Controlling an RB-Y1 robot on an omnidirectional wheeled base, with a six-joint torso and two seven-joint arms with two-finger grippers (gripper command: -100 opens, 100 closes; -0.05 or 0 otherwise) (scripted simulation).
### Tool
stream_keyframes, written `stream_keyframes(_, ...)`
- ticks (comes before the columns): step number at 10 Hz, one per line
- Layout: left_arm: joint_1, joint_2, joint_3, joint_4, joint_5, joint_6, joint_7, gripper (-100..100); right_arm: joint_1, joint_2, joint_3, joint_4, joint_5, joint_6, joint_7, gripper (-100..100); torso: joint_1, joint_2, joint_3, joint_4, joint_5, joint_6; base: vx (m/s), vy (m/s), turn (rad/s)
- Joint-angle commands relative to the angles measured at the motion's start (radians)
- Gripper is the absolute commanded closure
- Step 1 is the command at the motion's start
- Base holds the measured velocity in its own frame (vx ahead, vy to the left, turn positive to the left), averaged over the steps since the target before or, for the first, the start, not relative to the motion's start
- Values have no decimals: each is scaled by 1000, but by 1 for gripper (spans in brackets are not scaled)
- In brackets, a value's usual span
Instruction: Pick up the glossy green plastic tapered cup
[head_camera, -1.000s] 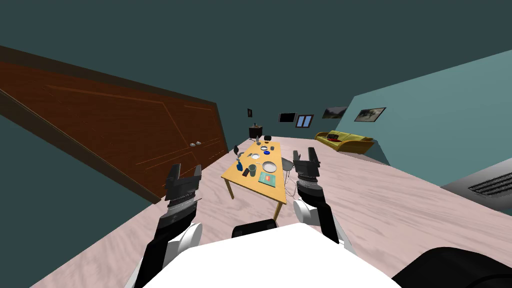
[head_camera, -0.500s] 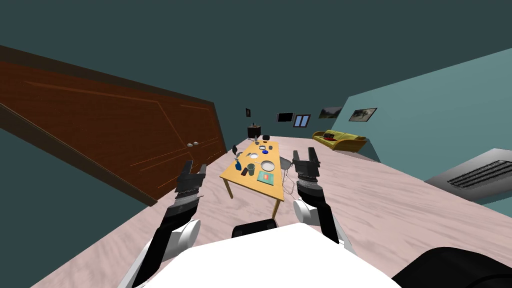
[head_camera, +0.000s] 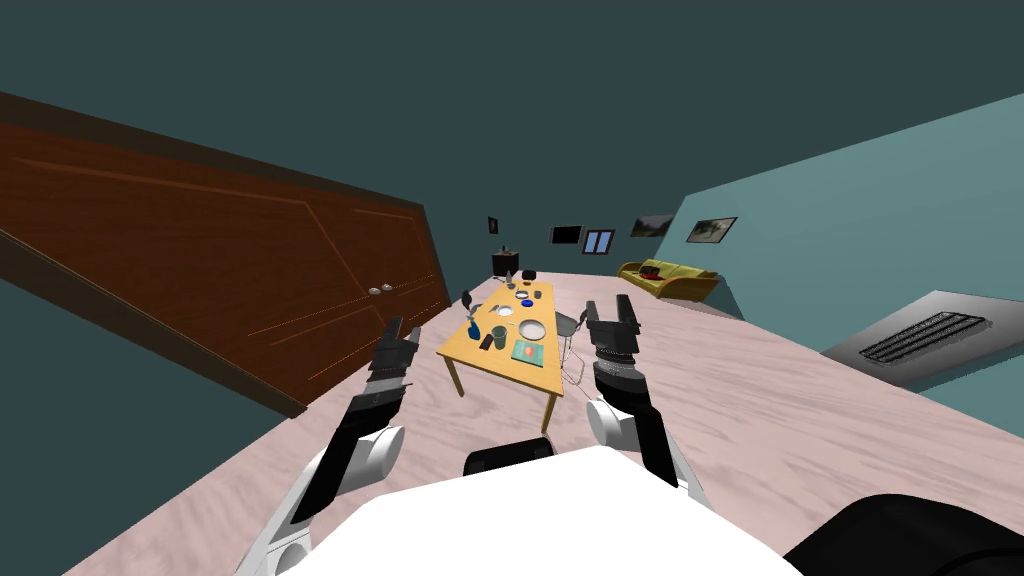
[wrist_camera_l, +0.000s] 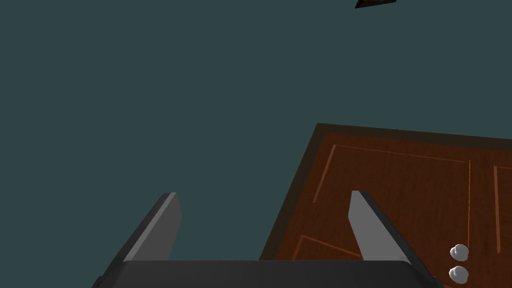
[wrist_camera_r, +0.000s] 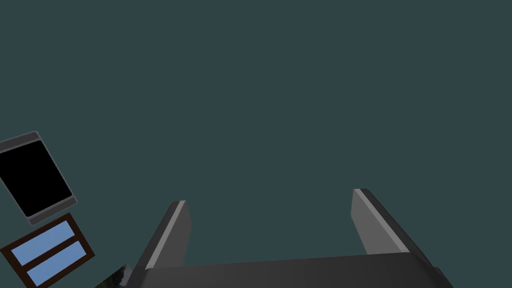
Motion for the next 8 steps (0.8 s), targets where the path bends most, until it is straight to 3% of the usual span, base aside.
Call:
stream_keyframes(1, -31, 17, 6, 23, -3, 50, -3, -100, 0, 0, 0, 0, 0, 0, 0, 0, 0, 0, 0, 0, 0, 0, -37, -7, -58)
stream_keyframes(6, -119, 52, 22, 96, -12, 181, -14, -100, 0, 0, 0, 0, 0, 0, 0, 0, 0, 0, 0, 0, 0, 0, -35, -12, -61)
stream_keyframes(7, -119, 52, 22, 96, -12, 192, -14, -100, 0, 0, 0, 0, 0, 0, 0, 0, -1, 0, 0, 0, 0, 0, -26, -11, -33)
stream_keyframes(8, -151, 62, 27, 124, -15, 225, -18, -100, 0, 0, 0, 0, 0, 0, 0, 0, 0, -1, 0, 0, 0, 0, -30, -13, -73)
